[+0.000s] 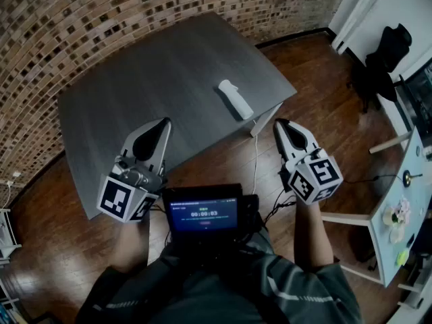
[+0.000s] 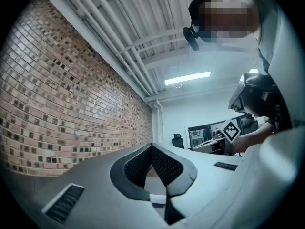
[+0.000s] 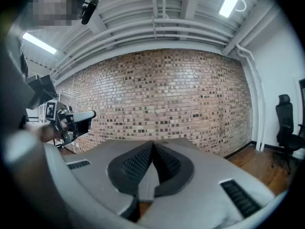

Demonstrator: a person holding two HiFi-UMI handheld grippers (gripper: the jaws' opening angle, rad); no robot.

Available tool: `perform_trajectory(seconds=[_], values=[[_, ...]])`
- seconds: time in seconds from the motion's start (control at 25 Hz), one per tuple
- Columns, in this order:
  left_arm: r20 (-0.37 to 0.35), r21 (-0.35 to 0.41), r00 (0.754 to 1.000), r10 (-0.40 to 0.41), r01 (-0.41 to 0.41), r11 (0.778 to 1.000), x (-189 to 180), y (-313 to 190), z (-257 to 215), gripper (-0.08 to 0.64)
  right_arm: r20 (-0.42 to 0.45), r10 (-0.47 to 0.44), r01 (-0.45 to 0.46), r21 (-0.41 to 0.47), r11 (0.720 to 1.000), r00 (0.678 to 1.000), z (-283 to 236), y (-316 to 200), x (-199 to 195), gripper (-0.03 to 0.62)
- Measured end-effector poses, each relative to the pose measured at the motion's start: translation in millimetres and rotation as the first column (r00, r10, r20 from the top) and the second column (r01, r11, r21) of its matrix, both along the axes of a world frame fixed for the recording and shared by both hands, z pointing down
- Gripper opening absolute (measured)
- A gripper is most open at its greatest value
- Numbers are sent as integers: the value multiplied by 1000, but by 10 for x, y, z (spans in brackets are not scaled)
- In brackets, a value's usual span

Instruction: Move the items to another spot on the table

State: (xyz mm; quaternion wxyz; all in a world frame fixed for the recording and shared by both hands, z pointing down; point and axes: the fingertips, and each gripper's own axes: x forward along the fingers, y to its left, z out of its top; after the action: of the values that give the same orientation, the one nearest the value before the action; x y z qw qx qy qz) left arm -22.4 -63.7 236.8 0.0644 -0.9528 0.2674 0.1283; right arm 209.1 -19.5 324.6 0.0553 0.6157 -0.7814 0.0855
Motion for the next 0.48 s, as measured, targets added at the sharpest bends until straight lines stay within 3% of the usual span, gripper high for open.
perform_trajectory(seconds=[0.2,0.32,0.48], values=[[12,-12,1000,3,-3,1000,79,-204,79,-6,0,-26,26,-32,999,1000,80,-367,71,49],[2,-24,999,-33,33,999,104,-375,107,-6,8,-64,65,-81,995,998,236,-643,110,169],[3,-43,997,-74,74,996,146,-631,137,-6,9,-92,92,-137,986,996,492,-1023,197,218]])
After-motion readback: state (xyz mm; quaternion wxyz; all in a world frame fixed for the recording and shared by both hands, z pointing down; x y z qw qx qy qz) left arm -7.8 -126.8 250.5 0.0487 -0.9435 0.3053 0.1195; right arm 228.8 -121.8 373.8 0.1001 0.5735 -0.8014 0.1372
